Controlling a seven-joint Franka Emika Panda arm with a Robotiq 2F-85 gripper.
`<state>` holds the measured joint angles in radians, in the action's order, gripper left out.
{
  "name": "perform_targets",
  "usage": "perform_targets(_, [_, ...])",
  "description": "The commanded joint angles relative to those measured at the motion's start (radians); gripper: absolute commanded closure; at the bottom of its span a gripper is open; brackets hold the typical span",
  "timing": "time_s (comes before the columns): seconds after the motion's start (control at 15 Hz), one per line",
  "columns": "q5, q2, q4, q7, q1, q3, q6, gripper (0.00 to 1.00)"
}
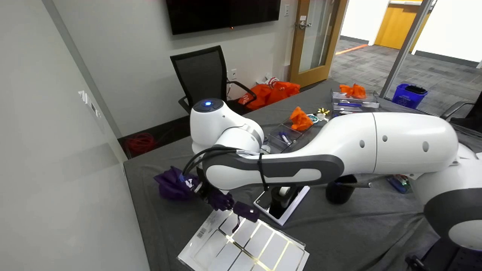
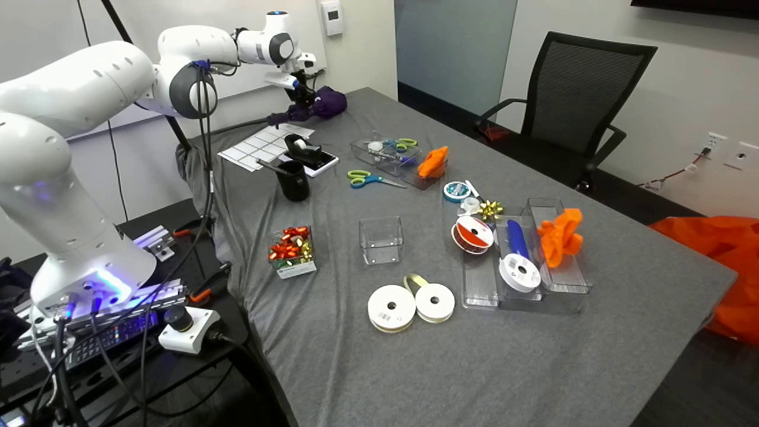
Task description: Move the umbrella to the left
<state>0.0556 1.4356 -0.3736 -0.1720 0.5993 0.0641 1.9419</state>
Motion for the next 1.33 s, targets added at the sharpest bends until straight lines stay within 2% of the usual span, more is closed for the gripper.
perform_targets(0.0, [0.004,0.007,0.01,0.012,0.009,-0.013,-0.042,0.27])
perform_targets(0.2, [0.004,0.006,0.01,-0.002,0.007,-0.017,-0.059,0.05])
perform_targets(0.33, [0.003,0.001,0.008,-0.007,0.002,-0.019,-0.06,0.0])
perform_targets(0.87, [0.026,-0.046,0.003,-0.136,-0.018,-0.069,-0.059,0.0])
perform_targets(1.27, [0.022,-0.131,-0.002,-0.191,-0.067,-0.087,-0.178,0.0])
